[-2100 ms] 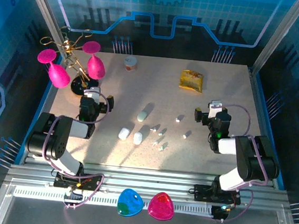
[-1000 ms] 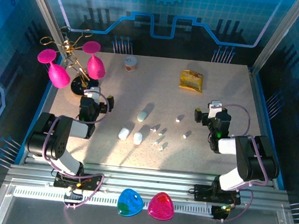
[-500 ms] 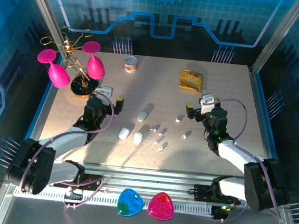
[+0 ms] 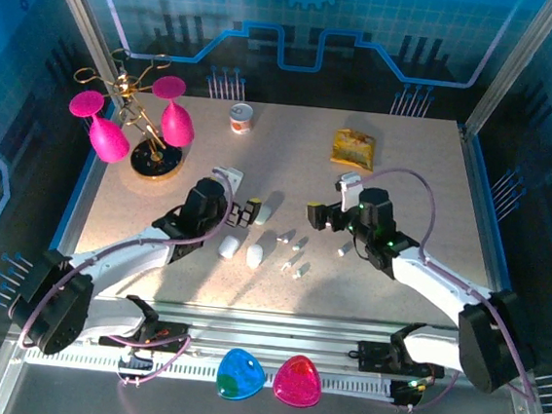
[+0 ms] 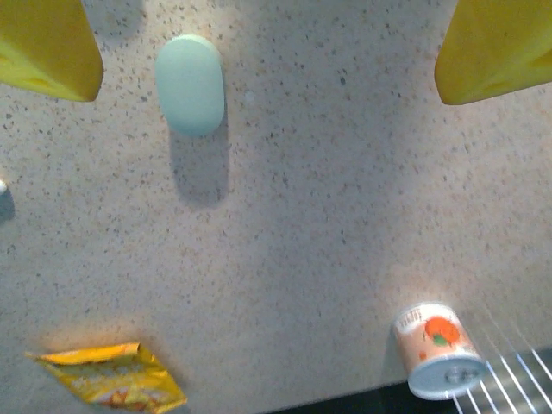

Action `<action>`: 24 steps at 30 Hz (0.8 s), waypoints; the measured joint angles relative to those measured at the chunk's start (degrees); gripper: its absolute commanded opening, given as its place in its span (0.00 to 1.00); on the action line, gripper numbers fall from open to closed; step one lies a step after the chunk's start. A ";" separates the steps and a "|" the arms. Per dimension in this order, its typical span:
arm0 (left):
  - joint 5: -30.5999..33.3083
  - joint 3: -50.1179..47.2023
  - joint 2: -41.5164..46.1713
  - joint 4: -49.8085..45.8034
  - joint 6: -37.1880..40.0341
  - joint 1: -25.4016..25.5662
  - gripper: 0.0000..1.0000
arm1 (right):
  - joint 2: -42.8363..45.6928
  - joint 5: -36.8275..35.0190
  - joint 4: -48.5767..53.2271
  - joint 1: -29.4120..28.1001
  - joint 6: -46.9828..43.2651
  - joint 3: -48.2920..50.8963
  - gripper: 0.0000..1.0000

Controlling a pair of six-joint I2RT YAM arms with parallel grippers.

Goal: Insert the wireless bluetooth earbuds into the charging case

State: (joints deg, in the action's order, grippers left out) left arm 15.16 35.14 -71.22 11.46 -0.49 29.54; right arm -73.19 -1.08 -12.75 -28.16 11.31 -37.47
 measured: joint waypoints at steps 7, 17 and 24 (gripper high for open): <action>-0.39 0.39 0.35 -4.52 -6.16 -3.32 0.99 | -9.44 -4.52 6.21 -10.03 7.04 -9.03 1.00; -0.63 -0.63 7.41 -8.00 -14.58 -13.60 0.99 | -25.53 -13.81 19.43 -22.69 16.26 -25.00 0.93; -0.66 -2.21 7.52 -8.72 -14.60 -13.64 0.99 | -34.23 -15.63 27.28 -22.01 21.03 -33.94 0.79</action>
State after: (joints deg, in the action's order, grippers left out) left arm 14.50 32.93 -63.70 2.74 -15.09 15.90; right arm -107.42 -16.71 14.52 -50.17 32.34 -71.42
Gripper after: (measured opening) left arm 0.994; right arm 0.823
